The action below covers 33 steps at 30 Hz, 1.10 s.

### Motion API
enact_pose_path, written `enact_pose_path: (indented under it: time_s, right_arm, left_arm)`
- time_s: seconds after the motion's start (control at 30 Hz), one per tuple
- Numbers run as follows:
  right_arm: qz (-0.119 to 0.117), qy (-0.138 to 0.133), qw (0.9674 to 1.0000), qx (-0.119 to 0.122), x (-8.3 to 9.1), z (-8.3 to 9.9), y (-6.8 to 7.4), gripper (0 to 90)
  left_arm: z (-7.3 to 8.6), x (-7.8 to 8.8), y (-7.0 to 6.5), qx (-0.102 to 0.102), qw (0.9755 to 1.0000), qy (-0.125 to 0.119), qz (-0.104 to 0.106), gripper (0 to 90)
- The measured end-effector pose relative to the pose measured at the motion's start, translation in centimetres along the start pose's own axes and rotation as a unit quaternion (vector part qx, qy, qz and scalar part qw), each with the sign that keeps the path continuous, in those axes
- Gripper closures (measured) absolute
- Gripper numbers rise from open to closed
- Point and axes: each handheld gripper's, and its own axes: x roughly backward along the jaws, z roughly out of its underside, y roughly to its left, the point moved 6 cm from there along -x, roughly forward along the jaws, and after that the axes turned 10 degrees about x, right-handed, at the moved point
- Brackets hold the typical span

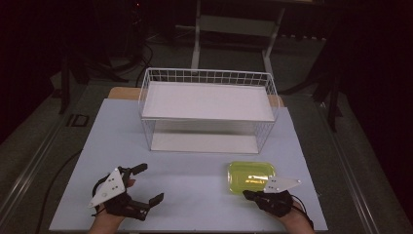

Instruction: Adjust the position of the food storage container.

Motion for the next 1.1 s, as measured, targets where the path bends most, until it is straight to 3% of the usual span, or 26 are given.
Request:
enact_pose_path:
  time_s: [0.13, 0.23, 0.27, 0.43, 0.67, 0.87, 1.1]
  right_arm:
    - [0.001, -0.015, 0.9999, -0.002, 0.6, -0.4, 0.0, 90.0]
    - [0.02, -0.022, 0.9996, 0.001, 2.0, -0.7, -0.6, 90.0]
    - [0.043, -0.017, 0.9989, -0.004, 3.1, -0.3, -1.7, 90.0]
    - [0.094, -0.007, 0.9952, -0.028, 5.3, 1.1, -4.5, 90.0]
    - [0.136, 0.017, 0.9889, -0.058, 6.9, 4.1, -7.5, 90.0]
    - [0.148, 0.028, 0.9854, -0.079, 6.5, 5.7, -8.3, 90.0]
    - [0.138, 0.028, 0.9866, -0.081, 5.5, 5.7, -8.0, 90.0]
  left_arm:
    - [0.1, -0.1, -0.1, -0.001, 1.0, 0.002, 0.003, 0.1]
    - [0.2, -0.1, -0.2, -0.001, 1.0, 0.005, 0.002, 0.1]
    - [0.2, -0.1, -0.2, -0.001, 1.0, 0.004, 0.003, 0.1]
    - [0.2, -0.1, 0.0, 0.003, 1.0, 0.004, 0.002, 0.1]
    - [0.3, -0.3, -0.1, 0.001, 1.0, 0.008, 0.001, 0.1]
    - [0.4, -0.4, -0.2, -0.002, 0.9999, 0.012, 0.003, 0.1]
    - [0.4, -0.3, -0.1, -0.001, 0.9999, 0.012, 0.003, 0.1]
